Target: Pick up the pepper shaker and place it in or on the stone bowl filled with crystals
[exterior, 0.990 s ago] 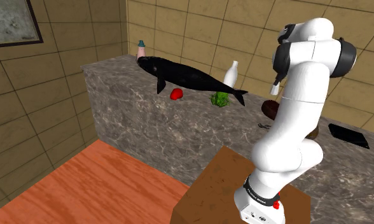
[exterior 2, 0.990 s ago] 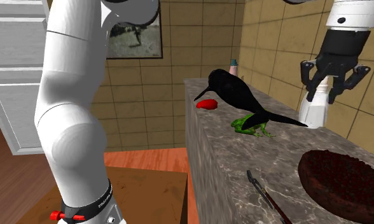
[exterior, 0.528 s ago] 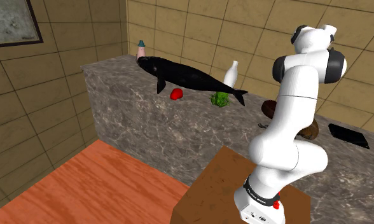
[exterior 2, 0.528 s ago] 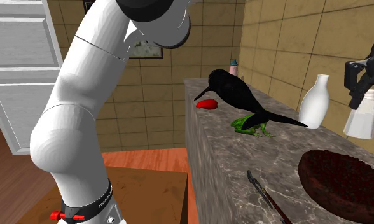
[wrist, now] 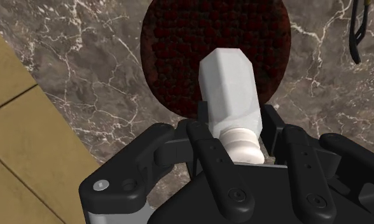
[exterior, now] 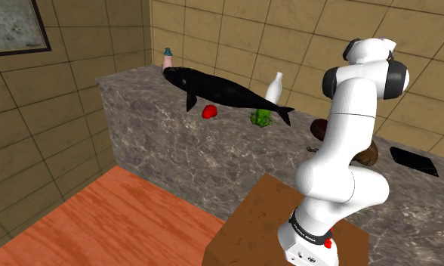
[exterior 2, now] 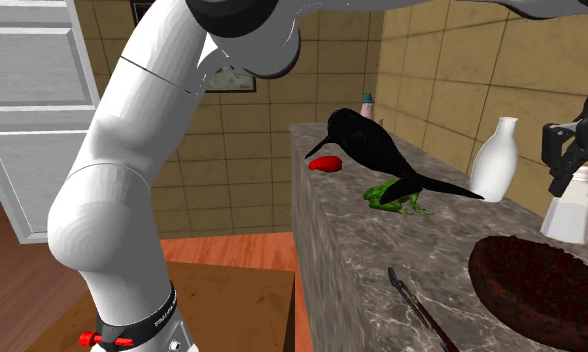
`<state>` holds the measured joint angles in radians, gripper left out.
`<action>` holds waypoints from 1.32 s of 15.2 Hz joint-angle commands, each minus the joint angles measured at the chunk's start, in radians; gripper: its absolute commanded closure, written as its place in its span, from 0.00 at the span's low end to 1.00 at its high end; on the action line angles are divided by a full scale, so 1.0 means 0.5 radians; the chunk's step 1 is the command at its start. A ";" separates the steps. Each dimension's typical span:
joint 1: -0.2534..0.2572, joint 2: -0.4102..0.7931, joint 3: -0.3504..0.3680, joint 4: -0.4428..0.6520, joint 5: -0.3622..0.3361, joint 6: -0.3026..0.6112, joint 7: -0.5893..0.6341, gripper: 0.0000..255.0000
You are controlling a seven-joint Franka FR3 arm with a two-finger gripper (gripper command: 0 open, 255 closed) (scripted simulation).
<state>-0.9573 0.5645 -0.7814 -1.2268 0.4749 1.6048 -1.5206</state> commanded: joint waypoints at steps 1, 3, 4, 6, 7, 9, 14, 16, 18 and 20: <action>0.027 -0.009 -0.002 -0.082 -0.003 0.068 -0.011 1.00; 0.043 -0.010 -0.001 -0.141 -0.001 0.122 -0.022 1.00; 0.050 -0.009 0.000 -0.168 0.001 0.148 -0.027 1.00; 0.062 -0.006 0.002 -0.221 0.006 0.199 -0.038 1.00; 0.067 -0.004 0.004 -0.246 0.008 0.224 -0.043 1.00; 0.079 0.004 0.008 -0.308 0.018 0.287 -0.058 1.00; 0.079 0.004 0.008 -0.308 0.018 0.287 -0.058 1.00; 0.080 0.004 0.008 -0.308 0.018 0.287 -0.058 1.00; 0.080 0.004 0.008 -0.308 0.018 0.287 -0.057 0.00; 0.080 0.004 0.008 -0.308 0.018 0.287 -0.057 0.00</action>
<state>-0.9174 0.5664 -0.7773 -1.3808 0.4838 1.7485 -1.5492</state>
